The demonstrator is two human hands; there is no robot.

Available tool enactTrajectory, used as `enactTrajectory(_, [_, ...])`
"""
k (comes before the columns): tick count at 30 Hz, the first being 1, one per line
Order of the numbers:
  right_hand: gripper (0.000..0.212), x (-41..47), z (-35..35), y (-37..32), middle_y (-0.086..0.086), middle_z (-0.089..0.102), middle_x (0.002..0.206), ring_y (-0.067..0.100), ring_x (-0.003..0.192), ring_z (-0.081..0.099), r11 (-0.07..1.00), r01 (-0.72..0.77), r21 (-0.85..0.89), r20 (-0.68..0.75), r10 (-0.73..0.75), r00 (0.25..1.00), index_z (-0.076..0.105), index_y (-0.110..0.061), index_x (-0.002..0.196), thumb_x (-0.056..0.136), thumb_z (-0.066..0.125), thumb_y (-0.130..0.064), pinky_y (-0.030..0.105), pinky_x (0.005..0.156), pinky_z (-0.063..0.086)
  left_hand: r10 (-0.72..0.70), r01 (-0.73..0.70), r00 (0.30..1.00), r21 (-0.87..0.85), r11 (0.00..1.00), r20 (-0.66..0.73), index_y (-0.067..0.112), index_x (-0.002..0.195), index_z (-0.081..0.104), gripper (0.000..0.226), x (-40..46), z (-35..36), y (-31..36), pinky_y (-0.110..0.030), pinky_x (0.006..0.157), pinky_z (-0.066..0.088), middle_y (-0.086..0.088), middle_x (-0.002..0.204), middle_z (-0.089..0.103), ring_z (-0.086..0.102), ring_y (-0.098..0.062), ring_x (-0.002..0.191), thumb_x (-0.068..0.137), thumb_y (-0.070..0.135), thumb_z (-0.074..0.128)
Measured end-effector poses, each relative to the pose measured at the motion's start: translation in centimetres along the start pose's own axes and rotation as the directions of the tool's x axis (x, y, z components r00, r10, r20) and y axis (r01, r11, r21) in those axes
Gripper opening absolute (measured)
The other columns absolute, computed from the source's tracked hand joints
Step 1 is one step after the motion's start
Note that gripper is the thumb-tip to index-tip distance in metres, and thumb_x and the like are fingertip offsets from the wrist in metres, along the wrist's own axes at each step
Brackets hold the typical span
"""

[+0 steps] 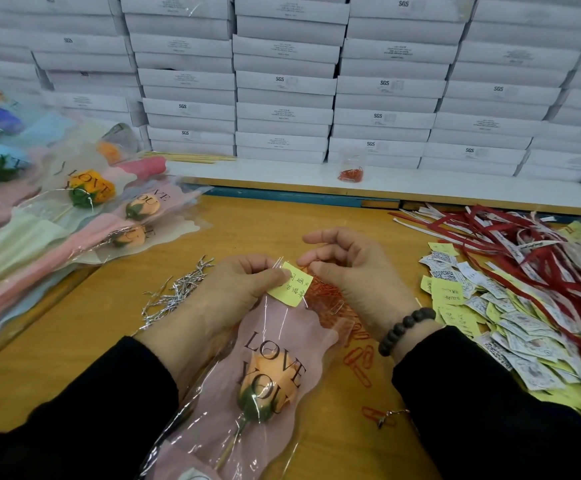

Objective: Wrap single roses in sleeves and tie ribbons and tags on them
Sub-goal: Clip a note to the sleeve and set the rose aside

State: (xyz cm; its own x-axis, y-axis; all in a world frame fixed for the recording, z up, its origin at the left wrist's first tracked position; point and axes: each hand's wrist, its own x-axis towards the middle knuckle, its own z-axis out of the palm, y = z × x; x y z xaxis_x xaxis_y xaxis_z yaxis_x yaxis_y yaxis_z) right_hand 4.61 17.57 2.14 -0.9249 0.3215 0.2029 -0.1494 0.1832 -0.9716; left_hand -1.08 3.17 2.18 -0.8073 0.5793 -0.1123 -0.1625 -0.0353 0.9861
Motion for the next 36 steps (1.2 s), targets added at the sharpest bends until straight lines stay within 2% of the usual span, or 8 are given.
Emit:
enactTrajectory(3, [0.029,0.20,0.25,0.06,0.003,0.062,0.094,0.016,0.083,0.064,0.995,0.042,-0.093,-0.067,-0.048,0.997,0.058,-0.023,0.091,0.079,0.067,0.002,0.025,0.071,0.054,0.005,-0.005,1.000,0.005,1.000,0.001,0.003,0.074,0.065,0.015,-0.02,0.02,-0.01,-0.019,0.047,0.050,-0.011,0.063,0.069,0.063,-0.015,0.050,0.086,0.003,0.058])
enactTrajectory(7, [0.019,0.33,0.18,0.23,0.009,0.068,0.086,0.020,0.081,0.068,0.996,0.030,-0.082,-0.143,-0.041,0.989,0.060,-0.017,0.077,0.078,0.070,-0.001,0.025,0.069,0.055,-0.001,0.001,1.000,0.005,1.000,0.022,0.012,0.060,0.069,0.029,0.07,0.01,-0.11,-0.022,0.049,0.050,-0.009,0.062,0.068,0.062,-0.014,0.050,0.086,0.003,0.058])
enactTrajectory(12, [0.017,0.23,0.34,0.16,0.000,0.068,0.076,0.008,0.071,0.064,0.991,0.073,-0.115,-0.097,-0.084,0.992,0.066,-0.018,0.072,0.077,0.071,-0.002,0.015,0.066,0.053,-0.005,0.005,1.000,0.044,0.999,0.019,0.014,0.060,0.070,0.029,0.27,0.07,-0.28,-0.026,0.056,0.047,-0.008,0.062,0.067,0.060,-0.014,0.051,0.085,0.005,0.059])
enactTrajectory(18, [0.017,0.15,0.23,0.22,-0.003,0.070,0.072,0.005,0.070,0.067,0.999,0.052,-0.005,-0.056,-0.053,0.997,0.068,-0.022,0.080,0.080,0.069,-0.005,0.016,0.067,0.053,0.008,-0.008,1.000,0.060,0.998,0.000,-0.001,0.081,0.064,0.010,0.43,-0.03,-0.43,-0.023,0.053,0.048,-0.012,0.065,0.066,0.059,-0.016,0.051,0.086,0.004,0.058])
enactTrajectory(22, [0.015,0.15,0.26,0.39,-0.008,0.069,0.068,-0.003,0.062,0.062,1.000,0.017,-0.015,-0.034,-0.018,0.999,0.066,-0.020,0.074,0.085,0.063,-0.010,0.012,0.060,0.048,0.012,-0.012,1.000,0.061,0.998,-0.003,0.000,0.078,0.064,0.011,0.43,0.05,-0.44,-0.022,0.052,0.047,-0.011,0.063,0.066,0.058,-0.014,0.050,0.086,0.004,0.058])
enactTrajectory(28, [0.019,0.36,0.37,0.35,-0.001,0.062,0.068,0.000,0.053,0.057,0.997,0.002,-0.071,-0.067,-0.007,0.998,0.059,-0.021,0.083,0.095,0.048,-0.010,0.014,0.052,0.048,0.005,-0.005,1.000,0.024,1.000,-0.003,0.002,0.073,0.063,0.013,0.49,0.15,-0.53,-0.026,0.055,0.047,-0.011,0.063,0.066,0.059,-0.016,0.051,0.085,0.002,0.059])
enactTrajectory(32, [0.014,0.29,0.19,0.42,-0.005,0.056,0.063,-0.004,0.052,0.053,0.985,0.064,-0.162,-0.033,-0.070,0.997,0.060,-0.024,0.088,0.090,0.058,-0.010,0.012,0.055,0.045,0.030,-0.030,0.999,0.047,0.998,0.014,0.006,0.068,0.061,0.018,0.42,0.17,-0.49,-0.022,0.053,0.047,-0.006,0.059,0.065,0.058,-0.013,0.050,0.085,0.003,0.059])
enactTrajectory(36, [0.010,0.27,0.34,0.53,0.008,0.065,0.070,0.011,0.061,0.058,0.987,0.059,-0.147,-0.053,-0.067,0.996,0.061,-0.015,0.075,0.082,0.068,-0.011,0.021,0.058,0.051,0.033,-0.034,0.999,0.050,0.998,0.028,0.006,0.069,0.063,0.017,0.34,0.19,-0.47,-0.019,0.050,0.048,-0.006,0.060,0.066,0.060,-0.012,0.051,0.085,0.003,0.060])
